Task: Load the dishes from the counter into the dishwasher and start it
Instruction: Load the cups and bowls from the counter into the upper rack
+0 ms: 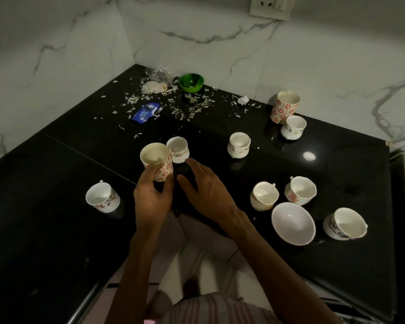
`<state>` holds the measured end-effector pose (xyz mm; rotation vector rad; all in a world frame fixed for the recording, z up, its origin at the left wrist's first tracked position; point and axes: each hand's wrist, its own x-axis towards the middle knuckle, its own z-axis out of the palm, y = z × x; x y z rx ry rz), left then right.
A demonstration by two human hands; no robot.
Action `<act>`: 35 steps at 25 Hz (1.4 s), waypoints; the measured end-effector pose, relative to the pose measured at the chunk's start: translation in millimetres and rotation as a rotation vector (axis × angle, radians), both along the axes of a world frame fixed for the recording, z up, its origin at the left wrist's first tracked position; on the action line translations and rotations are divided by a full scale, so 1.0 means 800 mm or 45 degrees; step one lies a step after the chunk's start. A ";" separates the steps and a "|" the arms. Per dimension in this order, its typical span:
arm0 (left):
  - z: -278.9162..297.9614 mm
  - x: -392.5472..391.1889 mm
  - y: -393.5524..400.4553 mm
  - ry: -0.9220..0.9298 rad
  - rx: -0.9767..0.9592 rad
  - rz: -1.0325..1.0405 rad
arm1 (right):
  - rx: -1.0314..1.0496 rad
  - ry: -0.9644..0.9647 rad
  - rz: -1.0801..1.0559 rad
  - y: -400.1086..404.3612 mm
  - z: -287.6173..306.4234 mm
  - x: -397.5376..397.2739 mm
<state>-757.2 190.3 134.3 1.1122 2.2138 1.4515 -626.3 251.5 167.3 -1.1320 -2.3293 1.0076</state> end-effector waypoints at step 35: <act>-0.004 -0.059 0.030 0.010 0.012 -0.026 | -0.158 0.256 -0.031 0.031 -0.040 -0.072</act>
